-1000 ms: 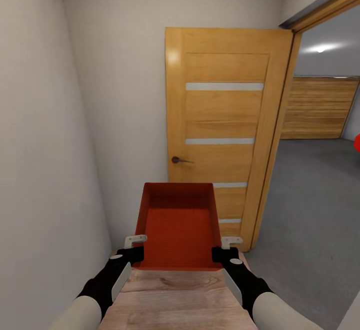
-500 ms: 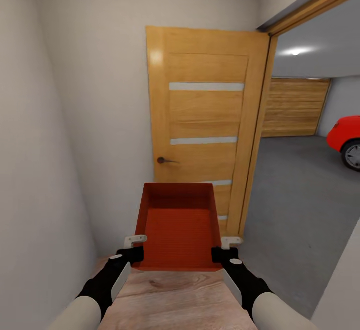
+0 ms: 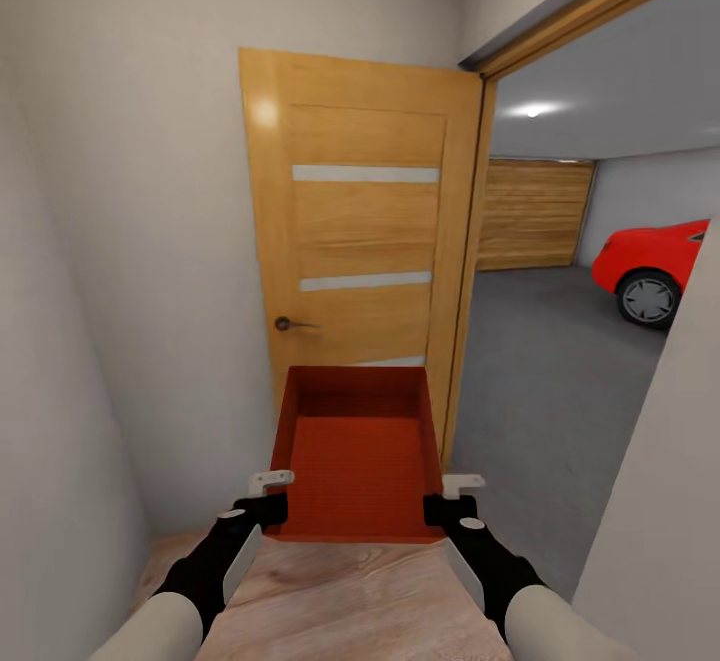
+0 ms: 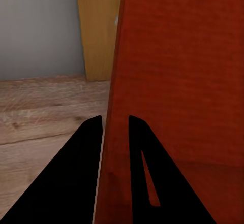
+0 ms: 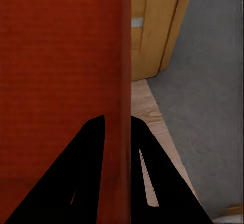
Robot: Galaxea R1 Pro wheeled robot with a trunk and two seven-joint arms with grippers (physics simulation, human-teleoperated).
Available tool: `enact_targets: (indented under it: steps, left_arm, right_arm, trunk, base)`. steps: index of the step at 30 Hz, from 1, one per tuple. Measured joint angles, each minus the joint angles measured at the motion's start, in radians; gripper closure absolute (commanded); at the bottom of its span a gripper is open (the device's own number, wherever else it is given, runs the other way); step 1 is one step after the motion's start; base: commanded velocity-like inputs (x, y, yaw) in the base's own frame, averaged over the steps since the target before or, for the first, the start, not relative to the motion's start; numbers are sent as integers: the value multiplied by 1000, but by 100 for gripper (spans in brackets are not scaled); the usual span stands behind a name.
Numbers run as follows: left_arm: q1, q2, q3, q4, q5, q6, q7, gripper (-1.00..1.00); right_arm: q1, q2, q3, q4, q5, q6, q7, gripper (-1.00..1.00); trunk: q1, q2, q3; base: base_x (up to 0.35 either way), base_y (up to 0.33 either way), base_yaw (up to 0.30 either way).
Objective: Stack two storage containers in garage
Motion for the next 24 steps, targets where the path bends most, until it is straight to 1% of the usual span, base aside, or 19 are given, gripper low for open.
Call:
enact_targets:
  steps: [24]
  left_arm:
    - [0, 0, -1, -1, 0, 1, 1, 100]
  right_arm:
    - [0, 0, 0, 0, 0, 0, 0, 100]
  trunk:
    - [0, 0, 0]
  base:
    - [0, 0, -266]
